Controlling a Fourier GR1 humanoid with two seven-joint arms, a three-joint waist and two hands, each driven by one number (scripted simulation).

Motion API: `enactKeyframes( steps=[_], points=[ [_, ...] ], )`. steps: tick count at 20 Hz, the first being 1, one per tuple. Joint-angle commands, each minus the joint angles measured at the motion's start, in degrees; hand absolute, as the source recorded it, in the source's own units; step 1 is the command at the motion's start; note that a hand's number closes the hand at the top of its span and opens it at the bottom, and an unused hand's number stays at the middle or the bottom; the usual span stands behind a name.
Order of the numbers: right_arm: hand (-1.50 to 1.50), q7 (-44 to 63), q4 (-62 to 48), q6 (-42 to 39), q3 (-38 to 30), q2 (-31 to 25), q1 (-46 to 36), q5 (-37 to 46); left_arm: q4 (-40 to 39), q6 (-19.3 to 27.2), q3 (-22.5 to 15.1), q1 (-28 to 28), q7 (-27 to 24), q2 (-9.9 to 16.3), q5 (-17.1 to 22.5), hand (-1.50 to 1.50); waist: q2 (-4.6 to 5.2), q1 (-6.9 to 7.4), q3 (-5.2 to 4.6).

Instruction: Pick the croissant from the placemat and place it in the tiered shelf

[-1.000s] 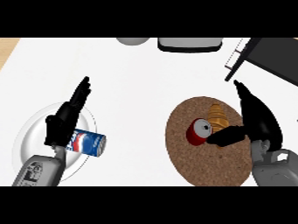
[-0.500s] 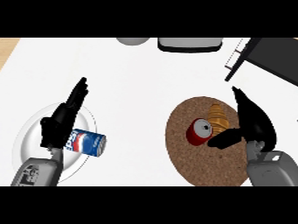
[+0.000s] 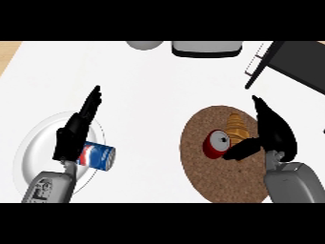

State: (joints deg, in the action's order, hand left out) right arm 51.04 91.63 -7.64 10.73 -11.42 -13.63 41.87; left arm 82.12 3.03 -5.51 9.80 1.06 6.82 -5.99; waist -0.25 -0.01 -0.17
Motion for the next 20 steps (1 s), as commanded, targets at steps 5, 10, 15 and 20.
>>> enactKeyframes(
  steps=[5, 10, 15, 20],
  points=[
    [-1.5, -2.7, -5.8, 0.2, -2.0, 3.0, -2.0, 2.5, 2.0, -1.2, 1.1, -2.4, -0.6, -1.1, -0.3, 0.0, 0.24, 0.15, 0.17],
    [-1.5, -2.7, -6.0, 2.6, 0.2, 5.8, 0.1, 4.8, 4.7, -2.7, 2.5, -2.1, 1.9, 0.2, 0.6, 0.0, 0.2, 0.18, 0.17],
    [-1.5, -11.3, -13.4, 2.3, -4.6, 2.7, 0.2, 2.8, 4.1, -2.4, 2.5, -1.8, 1.6, -0.7, -0.9, 0.0, 0.24, 0.12, 0.17],
    [1.5, -12.3, -18.5, 0.9, -1.7, 4.0, -1.6, 5.3, -2.2, -3.6, 3.9, 0.6, -2.0, -0.6, -0.4, 0.0, 0.32, 0.19, 0.17]
  ],
)
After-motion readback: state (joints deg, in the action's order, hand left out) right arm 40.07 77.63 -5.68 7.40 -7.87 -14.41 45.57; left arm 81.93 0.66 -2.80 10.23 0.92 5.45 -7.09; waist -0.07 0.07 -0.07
